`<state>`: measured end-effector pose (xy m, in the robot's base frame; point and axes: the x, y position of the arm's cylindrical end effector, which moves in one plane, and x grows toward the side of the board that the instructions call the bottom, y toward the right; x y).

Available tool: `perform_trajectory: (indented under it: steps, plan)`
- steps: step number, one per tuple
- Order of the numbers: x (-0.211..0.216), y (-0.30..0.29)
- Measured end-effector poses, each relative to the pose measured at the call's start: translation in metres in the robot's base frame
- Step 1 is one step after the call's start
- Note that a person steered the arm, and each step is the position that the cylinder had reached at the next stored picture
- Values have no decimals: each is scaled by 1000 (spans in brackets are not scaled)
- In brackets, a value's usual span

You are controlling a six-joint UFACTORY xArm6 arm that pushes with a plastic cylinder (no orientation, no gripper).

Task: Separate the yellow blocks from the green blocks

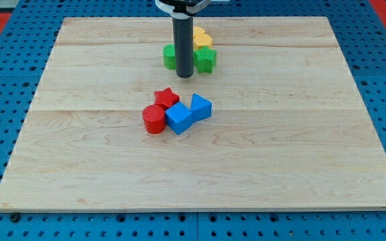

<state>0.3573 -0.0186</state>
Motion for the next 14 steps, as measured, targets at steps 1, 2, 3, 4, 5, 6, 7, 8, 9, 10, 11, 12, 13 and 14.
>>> perform_trajectory:
  steps: [1, 2, 3, 4, 5, 6, 7, 8, 9, 10, 11, 12, 13, 14]
  plan:
    - [-1, 2]
    - [-1, 29]
    - [-1, 103]
    - [-28, 88]
    - [-43, 42]
    - [-52, 30]
    - [-55, 62]
    - [-108, 63]
    - [-164, 32]
    - [-163, 7]
    - [-165, -32]
    - [-159, -36]
    - [-165, -70]
    - [-160, -102]
